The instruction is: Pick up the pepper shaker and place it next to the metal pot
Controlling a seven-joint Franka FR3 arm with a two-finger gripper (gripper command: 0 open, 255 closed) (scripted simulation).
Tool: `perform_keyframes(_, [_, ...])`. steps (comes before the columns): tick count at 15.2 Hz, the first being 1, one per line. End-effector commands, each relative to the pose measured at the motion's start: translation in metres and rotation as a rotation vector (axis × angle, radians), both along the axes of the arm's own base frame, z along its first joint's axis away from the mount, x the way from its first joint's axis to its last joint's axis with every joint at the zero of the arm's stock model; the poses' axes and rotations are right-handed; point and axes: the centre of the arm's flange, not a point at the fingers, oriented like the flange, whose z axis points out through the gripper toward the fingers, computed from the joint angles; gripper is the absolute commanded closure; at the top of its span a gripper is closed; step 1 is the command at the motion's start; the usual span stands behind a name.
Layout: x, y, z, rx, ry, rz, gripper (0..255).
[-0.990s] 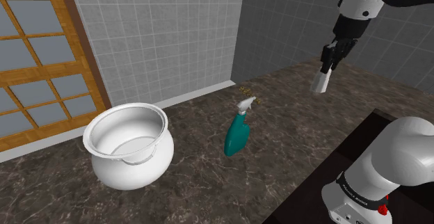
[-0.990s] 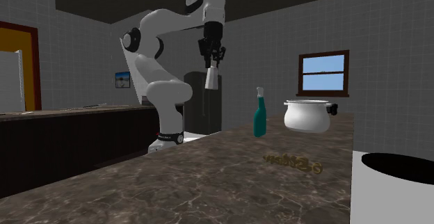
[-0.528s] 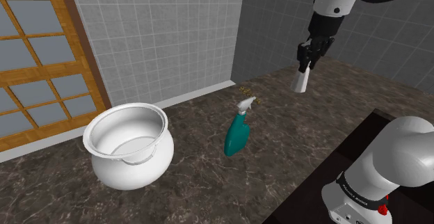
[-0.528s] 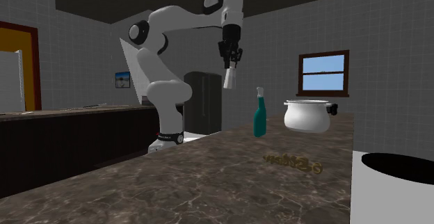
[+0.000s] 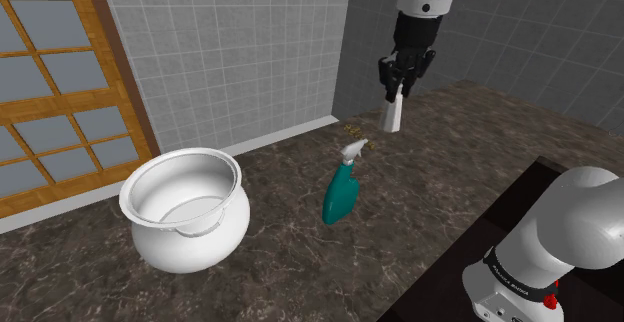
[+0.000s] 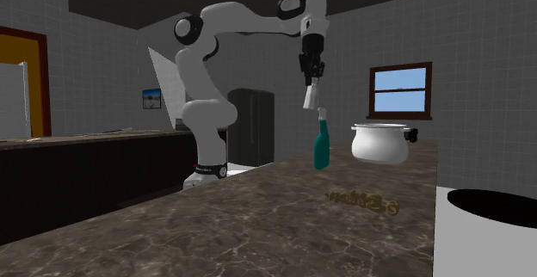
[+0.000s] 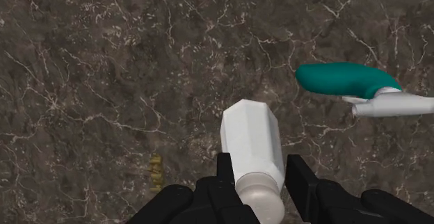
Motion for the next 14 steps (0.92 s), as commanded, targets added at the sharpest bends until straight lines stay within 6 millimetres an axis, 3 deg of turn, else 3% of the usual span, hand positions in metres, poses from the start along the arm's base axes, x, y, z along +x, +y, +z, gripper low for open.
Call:
perform_keyframes(1, [0.015,0.022,-0.001,0.001,0.000,-0.001,255])
perform_keyframes(14, [0.110,0.165,-0.001,0.001,0.000,-0.001,255])
